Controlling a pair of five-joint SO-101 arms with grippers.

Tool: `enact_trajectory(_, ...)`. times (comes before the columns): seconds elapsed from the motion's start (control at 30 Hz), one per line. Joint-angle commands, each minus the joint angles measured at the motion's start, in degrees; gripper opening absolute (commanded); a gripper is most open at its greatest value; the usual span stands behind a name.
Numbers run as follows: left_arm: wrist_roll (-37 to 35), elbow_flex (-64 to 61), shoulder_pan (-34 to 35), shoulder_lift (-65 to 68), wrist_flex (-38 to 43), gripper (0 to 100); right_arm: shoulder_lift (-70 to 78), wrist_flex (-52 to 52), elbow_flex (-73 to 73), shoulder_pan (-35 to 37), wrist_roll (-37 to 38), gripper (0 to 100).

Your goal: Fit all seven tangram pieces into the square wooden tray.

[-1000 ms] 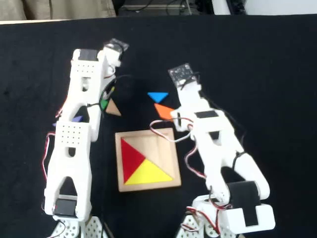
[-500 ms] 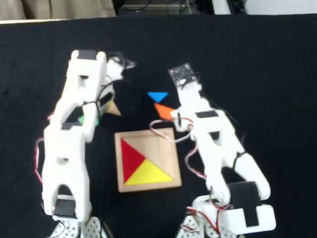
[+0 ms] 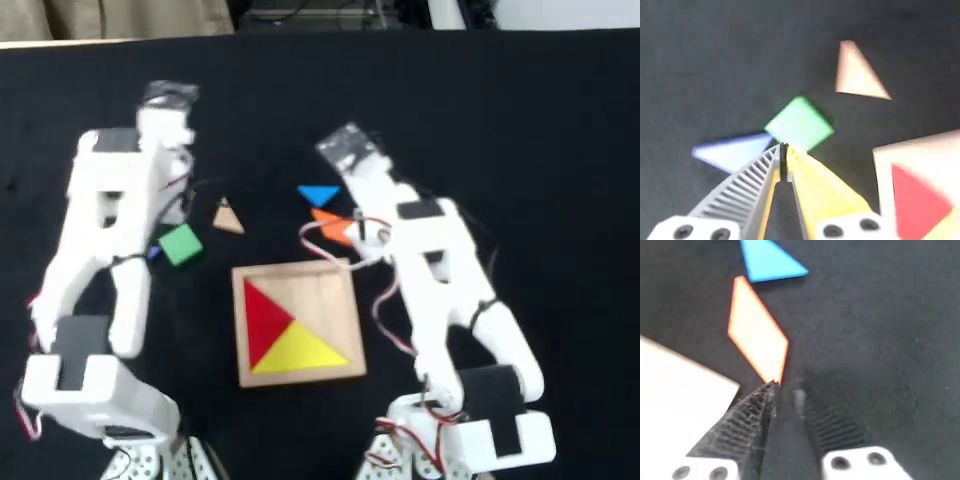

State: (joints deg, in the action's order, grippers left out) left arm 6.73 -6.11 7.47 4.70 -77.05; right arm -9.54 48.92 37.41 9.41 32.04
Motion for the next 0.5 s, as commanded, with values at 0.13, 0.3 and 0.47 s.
enact_trajectory(0.13,-23.2,-21.1,12.5,-16.2,12.3,3,0.4,6.0,-6.3,8.8,12.5,18.4)
enact_trajectory(0.3,-23.3,-39.8,11.6,-24.2,28.4,3,5.5,6.1,-8.5,9.5,18.0,18.4)
enact_trajectory(0.47,-23.3,-52.9,11.6,-32.2,45.6,3,15.9,6.3,-14.3,9.1,18.2,18.4)
